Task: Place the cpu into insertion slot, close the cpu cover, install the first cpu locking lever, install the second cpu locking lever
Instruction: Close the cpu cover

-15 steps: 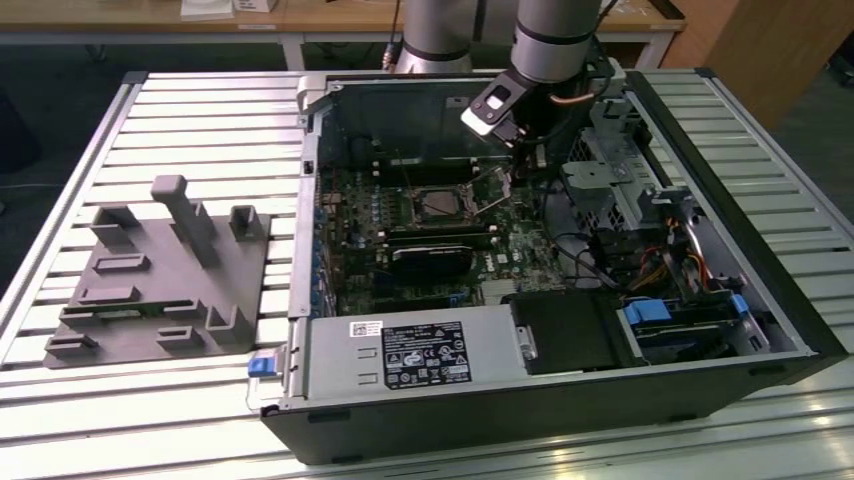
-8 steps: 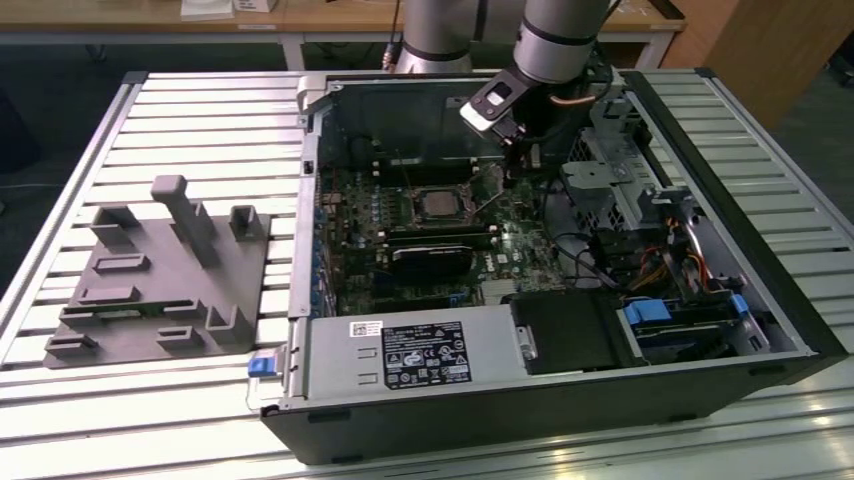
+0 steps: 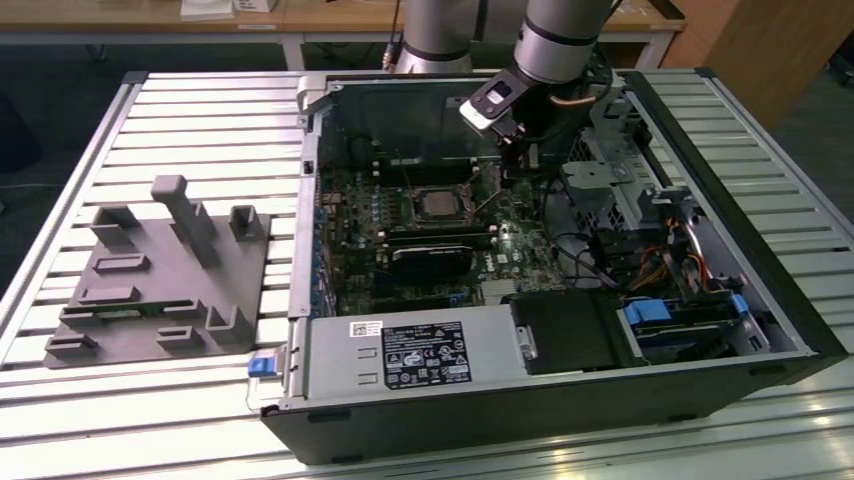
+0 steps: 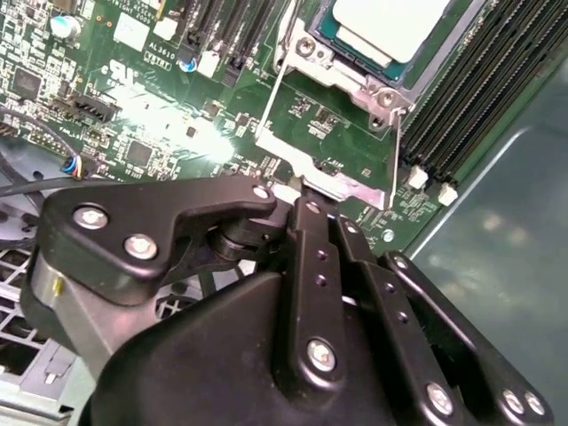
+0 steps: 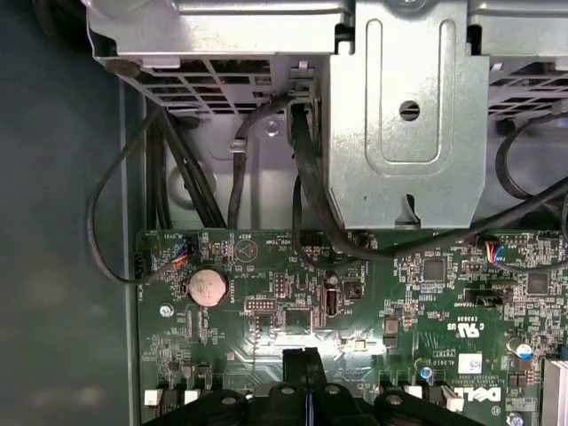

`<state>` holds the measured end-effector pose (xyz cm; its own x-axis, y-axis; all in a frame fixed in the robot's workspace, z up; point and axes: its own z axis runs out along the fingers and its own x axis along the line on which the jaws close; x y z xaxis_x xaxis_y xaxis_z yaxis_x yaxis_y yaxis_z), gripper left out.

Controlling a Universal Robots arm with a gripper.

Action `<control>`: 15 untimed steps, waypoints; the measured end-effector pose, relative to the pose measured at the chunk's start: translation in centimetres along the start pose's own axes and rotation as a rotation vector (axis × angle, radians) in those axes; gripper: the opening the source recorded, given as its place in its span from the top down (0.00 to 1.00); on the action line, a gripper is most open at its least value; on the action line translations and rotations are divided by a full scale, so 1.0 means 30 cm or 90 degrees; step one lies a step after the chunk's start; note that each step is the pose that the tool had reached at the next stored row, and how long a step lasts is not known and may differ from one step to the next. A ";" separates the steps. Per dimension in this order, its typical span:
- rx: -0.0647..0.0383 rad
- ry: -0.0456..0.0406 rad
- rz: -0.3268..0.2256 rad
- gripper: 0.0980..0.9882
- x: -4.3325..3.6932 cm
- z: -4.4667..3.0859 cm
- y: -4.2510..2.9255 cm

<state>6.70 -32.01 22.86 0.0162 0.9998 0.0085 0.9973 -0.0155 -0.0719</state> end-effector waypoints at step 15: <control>-0.019 0.0004 0.000 0.99 -0.002 0.010 -0.136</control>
<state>2.61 -32.01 22.84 0.0157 0.9998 0.0092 0.9990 -0.0153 -0.0425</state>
